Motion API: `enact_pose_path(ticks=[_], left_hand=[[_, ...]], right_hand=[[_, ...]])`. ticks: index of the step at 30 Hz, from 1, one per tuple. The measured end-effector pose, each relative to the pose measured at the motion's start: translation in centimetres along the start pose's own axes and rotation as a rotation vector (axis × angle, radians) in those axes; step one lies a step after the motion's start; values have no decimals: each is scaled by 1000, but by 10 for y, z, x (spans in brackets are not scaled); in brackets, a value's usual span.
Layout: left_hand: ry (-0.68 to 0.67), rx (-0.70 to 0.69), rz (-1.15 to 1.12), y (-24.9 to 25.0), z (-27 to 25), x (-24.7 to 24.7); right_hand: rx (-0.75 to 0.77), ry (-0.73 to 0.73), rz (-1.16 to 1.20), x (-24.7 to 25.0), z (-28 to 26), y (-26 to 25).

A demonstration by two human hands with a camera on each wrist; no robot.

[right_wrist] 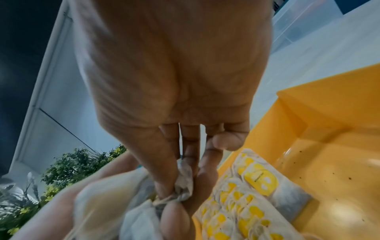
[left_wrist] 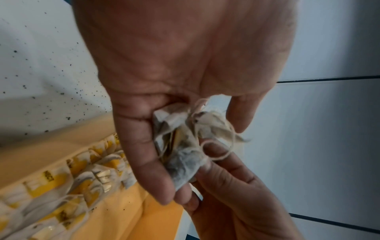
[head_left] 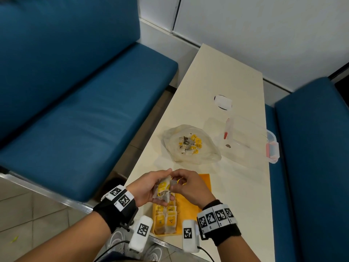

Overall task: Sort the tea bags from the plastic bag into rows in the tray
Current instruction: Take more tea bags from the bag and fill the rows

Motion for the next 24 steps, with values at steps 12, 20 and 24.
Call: enact_pose_path(ticks=[12,20,24], left_hand=[[128,-102,57,-6,0,5],[208,-144,7,-8,0,11],[252,-223,117,-9,0,10]], right_hand=[[-61,61,60,9,-5,8],[-107,64,232,5,-15,19],[-94,70,281,-3,-17,19]])
Point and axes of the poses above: each hand's wrist, its own z-axis towards the middle knuckle, its own x-axis out of the back of the hand, y = z × x, the point moved 2 cm from there along z, towards the middle knuckle, and after that the axes turned 1 degree about -z, right-handed, at the moved point
